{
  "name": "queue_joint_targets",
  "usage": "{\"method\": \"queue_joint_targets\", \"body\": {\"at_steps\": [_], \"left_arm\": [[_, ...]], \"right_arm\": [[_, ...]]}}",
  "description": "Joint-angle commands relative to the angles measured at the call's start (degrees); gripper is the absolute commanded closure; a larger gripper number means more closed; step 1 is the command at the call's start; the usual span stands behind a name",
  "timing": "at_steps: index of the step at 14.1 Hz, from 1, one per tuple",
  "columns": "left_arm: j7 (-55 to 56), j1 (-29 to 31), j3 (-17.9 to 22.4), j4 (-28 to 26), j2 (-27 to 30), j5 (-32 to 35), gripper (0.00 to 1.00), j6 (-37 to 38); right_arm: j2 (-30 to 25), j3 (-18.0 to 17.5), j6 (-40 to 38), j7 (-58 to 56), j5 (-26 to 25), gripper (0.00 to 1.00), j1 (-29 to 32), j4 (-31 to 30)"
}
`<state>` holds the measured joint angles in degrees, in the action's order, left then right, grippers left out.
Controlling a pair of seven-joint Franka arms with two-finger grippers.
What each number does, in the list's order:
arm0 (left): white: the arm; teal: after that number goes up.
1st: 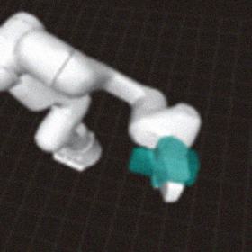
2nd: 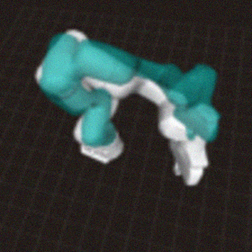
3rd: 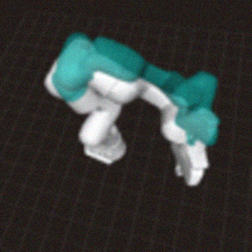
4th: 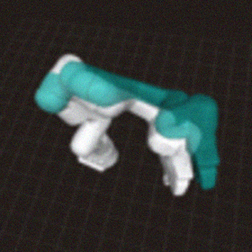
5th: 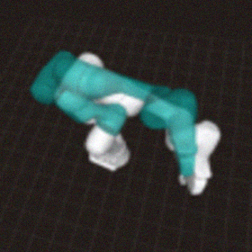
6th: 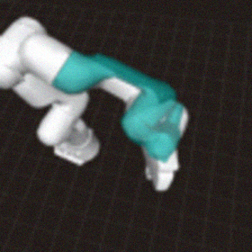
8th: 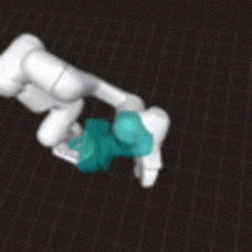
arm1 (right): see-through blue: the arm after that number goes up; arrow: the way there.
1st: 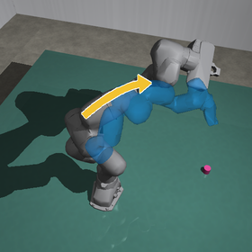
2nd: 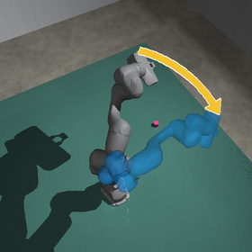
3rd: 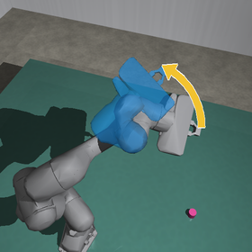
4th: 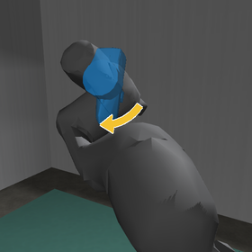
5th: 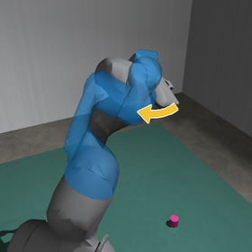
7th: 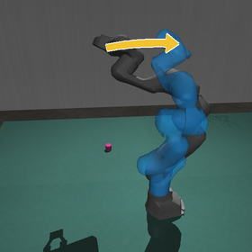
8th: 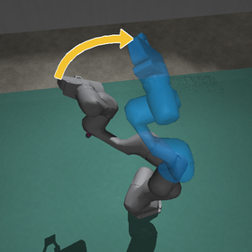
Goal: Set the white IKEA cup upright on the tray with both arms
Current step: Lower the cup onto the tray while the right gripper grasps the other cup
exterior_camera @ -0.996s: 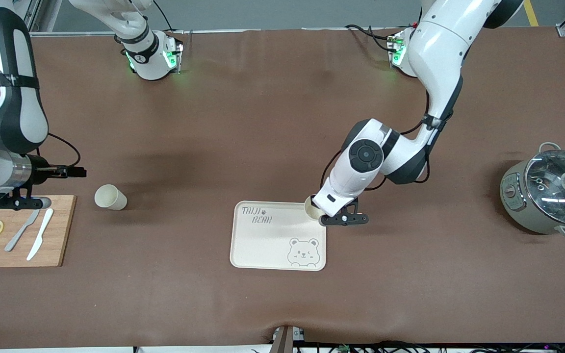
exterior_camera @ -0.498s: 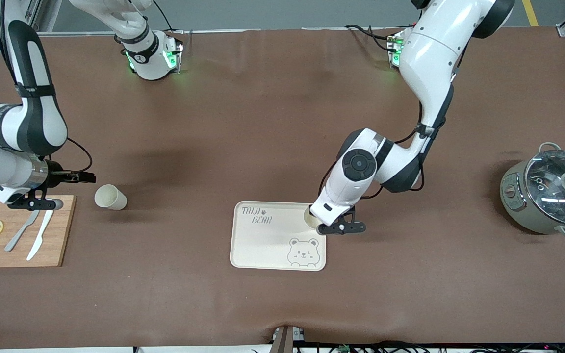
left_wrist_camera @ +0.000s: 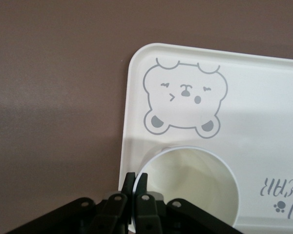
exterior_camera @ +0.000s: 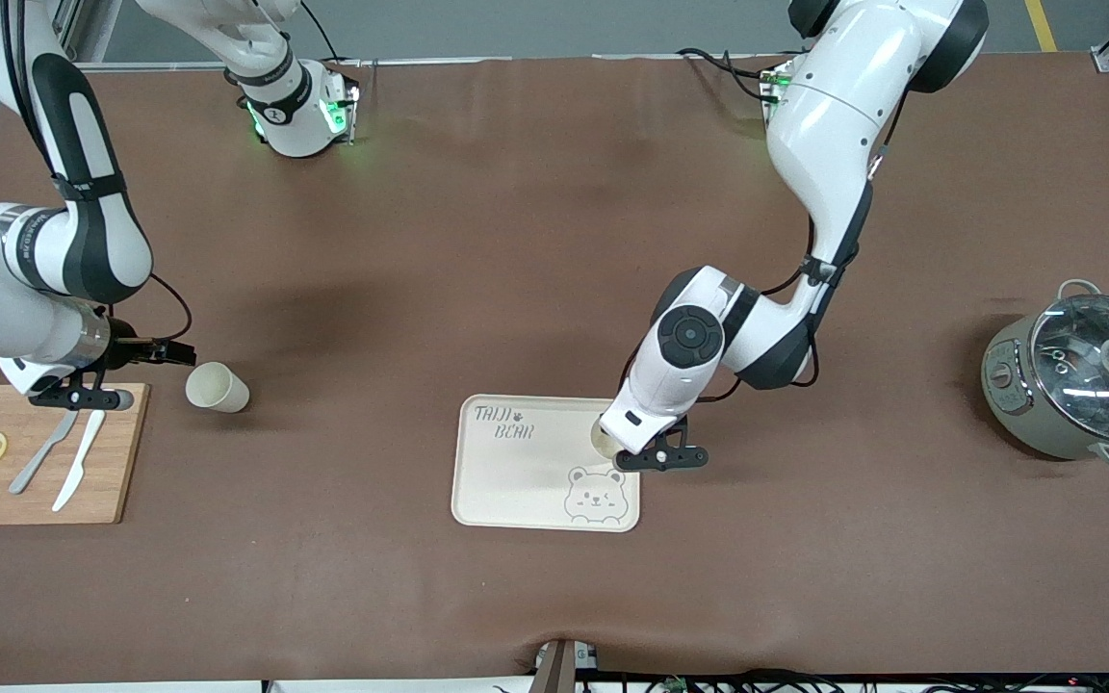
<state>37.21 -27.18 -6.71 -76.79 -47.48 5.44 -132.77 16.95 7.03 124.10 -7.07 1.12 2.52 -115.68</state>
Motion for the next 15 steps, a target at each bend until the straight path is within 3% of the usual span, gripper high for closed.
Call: {"method": "queue_joint_targets", "body": {"at_steps": [1,7,8,12,15], "left_arm": [[1.8,-1.0,0.8,2.3,-0.7,1.2,1.00,0.9],[1.9,-1.7,0.8,2.6,-1.9,1.2,1.00,-1.5],[1.9,-1.7,0.8,2.6,-2.0,1.2,1.00,-1.5],[2.7,-2.4,0.8,2.6,-2.5,1.2,1.00,-1.8],[2.8,-2.6,0.8,2.6,-3.0,1.2,1.00,-2.3]], "right_arm": [[0.5,-0.4,2.5,0.6,0.8,0.00,0.0,-0.9],[5.0,-0.5,5.0,0.6,3.4,0.00,0.2,1.3],[5.7,-0.4,6.0,0.6,3.4,0.04,-0.1,1.2],[6.6,-0.4,6.7,0.4,3.3,0.49,0.0,1.3],[6.9,-0.5,7.2,0.5,3.4,0.58,0.1,1.3]]}}
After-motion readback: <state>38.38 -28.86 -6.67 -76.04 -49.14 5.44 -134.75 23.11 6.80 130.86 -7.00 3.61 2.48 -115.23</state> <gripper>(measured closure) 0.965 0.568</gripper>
